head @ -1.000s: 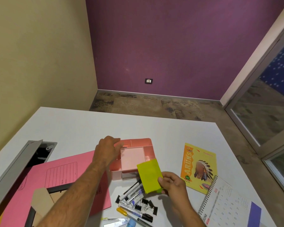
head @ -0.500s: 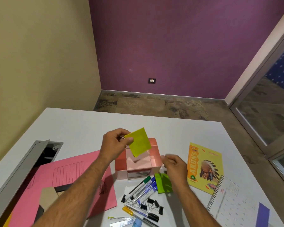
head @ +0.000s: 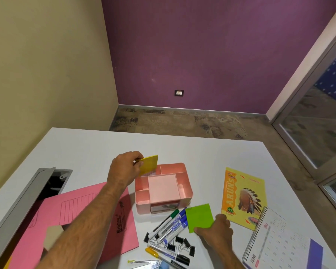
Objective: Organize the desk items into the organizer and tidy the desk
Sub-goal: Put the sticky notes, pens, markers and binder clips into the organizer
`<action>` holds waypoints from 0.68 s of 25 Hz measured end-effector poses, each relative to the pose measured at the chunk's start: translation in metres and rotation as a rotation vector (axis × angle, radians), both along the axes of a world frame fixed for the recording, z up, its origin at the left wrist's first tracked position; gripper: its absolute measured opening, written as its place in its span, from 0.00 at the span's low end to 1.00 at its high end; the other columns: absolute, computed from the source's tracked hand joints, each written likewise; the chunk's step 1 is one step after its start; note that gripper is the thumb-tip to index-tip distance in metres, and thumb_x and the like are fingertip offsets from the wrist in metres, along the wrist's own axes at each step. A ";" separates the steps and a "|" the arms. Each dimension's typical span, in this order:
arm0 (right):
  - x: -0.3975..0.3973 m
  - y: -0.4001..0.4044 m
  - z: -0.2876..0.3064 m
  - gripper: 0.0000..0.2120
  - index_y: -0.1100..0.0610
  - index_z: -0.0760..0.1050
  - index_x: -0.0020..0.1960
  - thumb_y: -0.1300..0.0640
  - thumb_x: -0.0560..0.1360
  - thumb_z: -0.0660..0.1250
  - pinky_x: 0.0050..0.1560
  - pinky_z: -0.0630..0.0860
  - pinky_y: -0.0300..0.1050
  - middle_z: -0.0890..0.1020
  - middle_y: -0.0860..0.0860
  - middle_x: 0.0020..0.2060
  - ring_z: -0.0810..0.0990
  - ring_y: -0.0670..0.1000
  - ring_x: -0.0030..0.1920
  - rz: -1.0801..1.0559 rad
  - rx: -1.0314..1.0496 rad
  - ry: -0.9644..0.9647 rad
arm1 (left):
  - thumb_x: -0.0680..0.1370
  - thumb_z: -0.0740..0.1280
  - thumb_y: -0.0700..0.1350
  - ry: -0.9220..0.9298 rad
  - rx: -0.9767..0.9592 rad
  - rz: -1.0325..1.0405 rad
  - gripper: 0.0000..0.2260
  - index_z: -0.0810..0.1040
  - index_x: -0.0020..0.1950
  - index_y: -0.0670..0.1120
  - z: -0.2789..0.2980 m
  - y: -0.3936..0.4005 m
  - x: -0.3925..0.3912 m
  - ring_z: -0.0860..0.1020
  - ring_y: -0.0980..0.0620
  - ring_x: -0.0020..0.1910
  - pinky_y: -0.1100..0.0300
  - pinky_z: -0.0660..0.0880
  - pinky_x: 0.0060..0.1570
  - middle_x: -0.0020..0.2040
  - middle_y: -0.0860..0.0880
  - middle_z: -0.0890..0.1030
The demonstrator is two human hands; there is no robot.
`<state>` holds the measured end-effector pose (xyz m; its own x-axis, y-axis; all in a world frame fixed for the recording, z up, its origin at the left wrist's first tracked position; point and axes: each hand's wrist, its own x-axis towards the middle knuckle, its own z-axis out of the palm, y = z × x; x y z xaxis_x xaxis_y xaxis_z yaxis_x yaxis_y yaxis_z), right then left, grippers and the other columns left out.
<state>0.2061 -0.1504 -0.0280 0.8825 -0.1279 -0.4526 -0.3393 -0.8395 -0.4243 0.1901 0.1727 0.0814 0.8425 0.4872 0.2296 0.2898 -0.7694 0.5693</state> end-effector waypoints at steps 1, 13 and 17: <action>0.002 -0.001 -0.002 0.46 0.59 0.64 0.63 0.43 0.53 0.80 0.51 0.73 0.49 0.73 0.57 0.58 0.72 0.61 0.60 -0.019 0.013 0.018 | 0.74 0.72 0.46 0.024 0.005 -0.001 0.06 0.84 0.49 0.51 -0.005 0.000 0.000 0.82 0.50 0.42 0.57 0.77 0.48 0.47 0.51 0.85; 0.001 -0.019 0.022 0.08 0.67 0.73 0.39 0.73 0.69 0.71 0.30 0.72 0.47 0.75 0.59 0.27 0.72 0.55 0.27 -0.383 0.654 0.048 | 0.78 0.66 0.51 0.298 0.263 -0.096 0.10 0.83 0.55 0.53 -0.017 -0.019 -0.006 0.75 0.49 0.53 0.52 0.72 0.52 0.54 0.51 0.81; -0.008 -0.020 0.050 0.10 0.63 0.70 0.41 0.76 0.72 0.65 0.23 0.74 0.40 0.71 0.55 0.22 0.73 0.54 0.24 -0.476 1.090 -0.035 | 0.75 0.71 0.52 0.082 -0.476 -0.308 0.07 0.85 0.48 0.51 -0.003 -0.051 -0.013 0.80 0.60 0.41 0.60 0.77 0.45 0.44 0.56 0.84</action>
